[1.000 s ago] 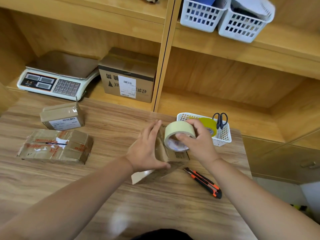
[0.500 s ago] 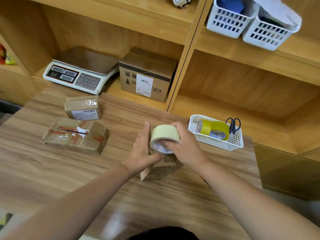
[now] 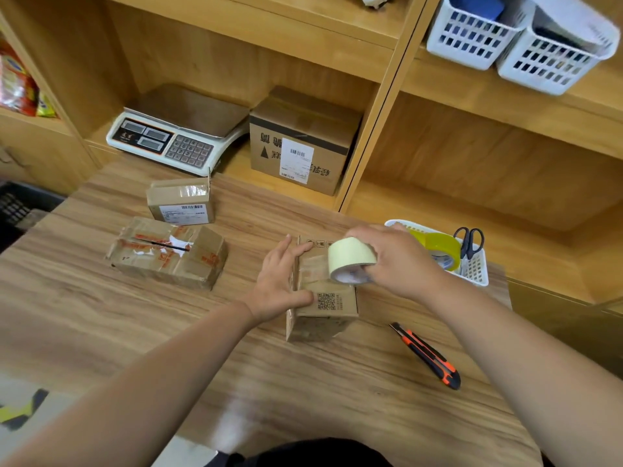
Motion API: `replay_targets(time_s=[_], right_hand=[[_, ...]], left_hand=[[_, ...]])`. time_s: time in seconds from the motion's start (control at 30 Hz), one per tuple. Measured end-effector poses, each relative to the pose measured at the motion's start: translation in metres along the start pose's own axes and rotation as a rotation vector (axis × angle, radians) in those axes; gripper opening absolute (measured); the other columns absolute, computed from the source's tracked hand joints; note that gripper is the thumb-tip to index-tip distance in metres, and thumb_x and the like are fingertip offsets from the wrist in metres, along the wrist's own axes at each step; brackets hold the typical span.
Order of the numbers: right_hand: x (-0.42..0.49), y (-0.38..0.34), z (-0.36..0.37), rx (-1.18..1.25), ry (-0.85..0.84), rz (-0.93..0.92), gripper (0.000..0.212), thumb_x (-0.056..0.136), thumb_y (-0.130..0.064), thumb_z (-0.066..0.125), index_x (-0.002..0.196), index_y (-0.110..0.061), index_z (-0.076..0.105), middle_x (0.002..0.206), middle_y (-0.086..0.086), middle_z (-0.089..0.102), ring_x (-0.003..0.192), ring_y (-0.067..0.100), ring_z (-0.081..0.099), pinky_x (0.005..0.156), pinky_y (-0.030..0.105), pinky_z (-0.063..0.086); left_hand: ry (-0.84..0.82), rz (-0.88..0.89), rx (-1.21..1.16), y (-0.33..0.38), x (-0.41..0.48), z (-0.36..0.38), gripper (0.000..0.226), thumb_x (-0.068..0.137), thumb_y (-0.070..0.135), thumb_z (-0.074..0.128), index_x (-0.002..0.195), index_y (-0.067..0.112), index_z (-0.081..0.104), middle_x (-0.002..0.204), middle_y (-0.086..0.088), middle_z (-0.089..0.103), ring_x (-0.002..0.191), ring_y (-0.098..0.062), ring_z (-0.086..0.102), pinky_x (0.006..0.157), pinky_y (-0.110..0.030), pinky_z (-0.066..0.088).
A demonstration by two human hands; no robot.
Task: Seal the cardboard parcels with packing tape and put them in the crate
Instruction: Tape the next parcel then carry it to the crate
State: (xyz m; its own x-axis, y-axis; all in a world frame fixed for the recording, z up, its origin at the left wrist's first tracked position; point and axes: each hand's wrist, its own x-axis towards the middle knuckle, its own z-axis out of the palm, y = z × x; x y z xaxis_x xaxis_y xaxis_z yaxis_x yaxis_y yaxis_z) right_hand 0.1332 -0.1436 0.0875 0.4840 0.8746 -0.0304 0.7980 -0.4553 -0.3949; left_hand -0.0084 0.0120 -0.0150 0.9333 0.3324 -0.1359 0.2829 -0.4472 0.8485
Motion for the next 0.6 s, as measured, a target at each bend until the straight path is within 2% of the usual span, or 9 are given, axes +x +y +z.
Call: replay_targets(time_s=[0.07, 0.13, 0.2, 0.33, 0.47, 0.6], right_hand=[[-0.006, 0.003, -0.01, -0.112, -0.05, 0.025, 0.055, 0.07, -0.064, 0.069, 0.119, -0.044, 0.053, 0.112, -0.016, 0.059, 0.096, 0.019, 0.04, 0.077, 0.029, 0.031], [-0.01, 0.005, -0.015, -0.278, -0.071, -0.013, 0.06, 0.073, -0.071, 0.06, 0.126, -0.047, 0.046, 0.113, -0.015, 0.059, 0.094, 0.021, 0.042, 0.08, 0.031, 0.035], [-0.011, 0.006, -0.021, -0.429, -0.085, -0.031, 0.061, 0.077, -0.07, 0.056, 0.131, -0.047, 0.043, 0.113, -0.013, 0.059, 0.093, 0.021, 0.043, 0.081, 0.03, 0.034], [-0.018, 0.01, -0.03, -0.508, -0.128, -0.015, 0.055, 0.081, -0.07, 0.052, 0.128, -0.041, 0.046, 0.114, -0.01, 0.058, 0.096, 0.023, 0.045, 0.079, 0.029, 0.03], [-0.016, 0.012, -0.025, -0.618, -0.143, -0.062, 0.042, 0.087, -0.06, 0.052, 0.118, -0.033, 0.047, 0.109, -0.009, 0.059, 0.087, 0.021, 0.045, 0.07, 0.028, 0.016], [-0.016, 0.032, -0.021, -0.75, -0.203, -0.083, 0.037, 0.086, -0.053, 0.055, 0.113, -0.029, 0.048, 0.104, -0.007, 0.061, 0.101, 0.019, 0.057, 0.076, 0.032, 0.02]], left_hand=[[-0.019, -0.001, 0.012, -0.001, 0.002, 0.0, 0.093, 0.05, 0.06, 0.055, 0.135, 0.051, 0.02, 0.157, 0.0, 0.004, 0.142, -0.02, 0.005, 0.113, -0.045, 0.014], [-0.033, 0.001, 0.014, -0.001, 0.002, 0.0, 0.093, 0.05, 0.06, 0.056, 0.135, 0.052, 0.02, 0.157, 0.001, 0.004, 0.142, -0.02, 0.005, 0.114, -0.048, 0.015], [-0.034, -0.005, 0.016, 0.0, 0.003, 0.0, 0.092, 0.05, 0.06, 0.056, 0.134, 0.053, 0.02, 0.157, 0.001, 0.003, 0.142, -0.021, 0.006, 0.115, -0.049, 0.016], [-0.042, -0.004, 0.028, -0.001, 0.004, -0.001, 0.088, 0.05, 0.061, 0.057, 0.128, 0.059, 0.017, 0.158, 0.001, 0.003, 0.142, -0.021, 0.007, 0.114, -0.048, 0.016], [-0.049, -0.015, 0.013, -0.001, 0.003, 0.0, 0.086, 0.05, 0.06, 0.058, 0.125, 0.062, 0.017, 0.158, 0.003, 0.002, 0.142, -0.019, 0.005, 0.114, -0.047, 0.015], [-0.059, -0.021, 0.011, -0.002, 0.002, -0.002, 0.084, 0.05, 0.06, 0.059, 0.123, 0.066, 0.016, 0.158, 0.003, 0.001, 0.142, -0.019, 0.004, 0.114, -0.047, 0.014]])
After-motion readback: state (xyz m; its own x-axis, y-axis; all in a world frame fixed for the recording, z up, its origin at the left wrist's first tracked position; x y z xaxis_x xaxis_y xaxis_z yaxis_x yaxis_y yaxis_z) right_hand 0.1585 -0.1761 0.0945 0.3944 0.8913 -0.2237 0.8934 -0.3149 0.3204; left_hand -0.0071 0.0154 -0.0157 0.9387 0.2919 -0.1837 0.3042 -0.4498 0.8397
